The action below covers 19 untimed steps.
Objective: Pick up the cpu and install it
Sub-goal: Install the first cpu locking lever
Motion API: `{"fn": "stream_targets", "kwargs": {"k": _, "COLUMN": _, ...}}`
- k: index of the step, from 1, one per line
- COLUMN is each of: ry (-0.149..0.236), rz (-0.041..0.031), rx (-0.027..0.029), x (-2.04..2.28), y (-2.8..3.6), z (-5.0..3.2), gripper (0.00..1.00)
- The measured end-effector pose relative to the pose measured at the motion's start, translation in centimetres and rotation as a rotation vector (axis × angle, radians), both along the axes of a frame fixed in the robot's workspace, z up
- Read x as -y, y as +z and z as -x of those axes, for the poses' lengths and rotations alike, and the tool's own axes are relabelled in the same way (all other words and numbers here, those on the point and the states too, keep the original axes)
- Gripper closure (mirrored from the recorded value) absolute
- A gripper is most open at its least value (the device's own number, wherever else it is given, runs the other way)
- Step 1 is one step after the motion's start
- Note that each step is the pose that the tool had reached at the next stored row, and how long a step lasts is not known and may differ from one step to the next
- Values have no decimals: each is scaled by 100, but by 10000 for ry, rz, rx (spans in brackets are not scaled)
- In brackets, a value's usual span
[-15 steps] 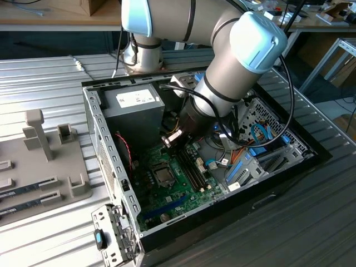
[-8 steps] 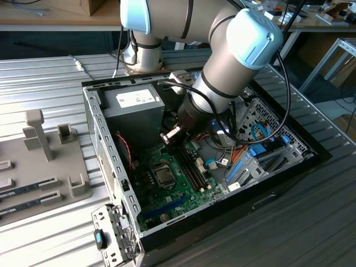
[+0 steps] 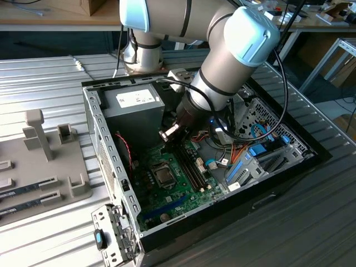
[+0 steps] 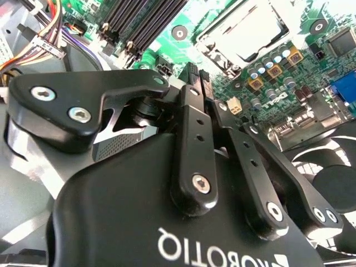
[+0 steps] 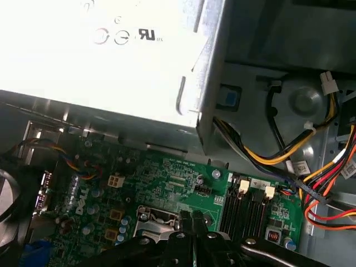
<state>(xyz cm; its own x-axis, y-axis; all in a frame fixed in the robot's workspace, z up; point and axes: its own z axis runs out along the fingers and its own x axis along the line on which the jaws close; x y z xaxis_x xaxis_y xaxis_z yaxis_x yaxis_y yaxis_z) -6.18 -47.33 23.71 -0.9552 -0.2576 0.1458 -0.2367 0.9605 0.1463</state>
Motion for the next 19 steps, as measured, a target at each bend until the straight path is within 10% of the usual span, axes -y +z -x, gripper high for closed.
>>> {"fn": "stream_targets", "kwargs": {"k": 7, "ry": -356, "rz": 78, "rx": 16, "x": 43, "y": -32, "z": -1, "gripper": 84}}
{"fn": "stream_targets", "kwargs": {"k": 10, "ry": -677, "rz": 943, "rx": 63, "x": 43, "y": -33, "z": 0, "gripper": 84}}
{"fn": "stream_targets", "kwargs": {"k": 15, "ry": -1127, "rz": 1570, "rx": 187, "x": 45, "y": -41, "z": -1, "gripper": 84}}
{"fn": "stream_targets", "kwargs": {"k": 19, "ry": -1496, "rz": 1737, "rx": 254, "x": 69, "y": -76, "z": 0, "gripper": 84}}
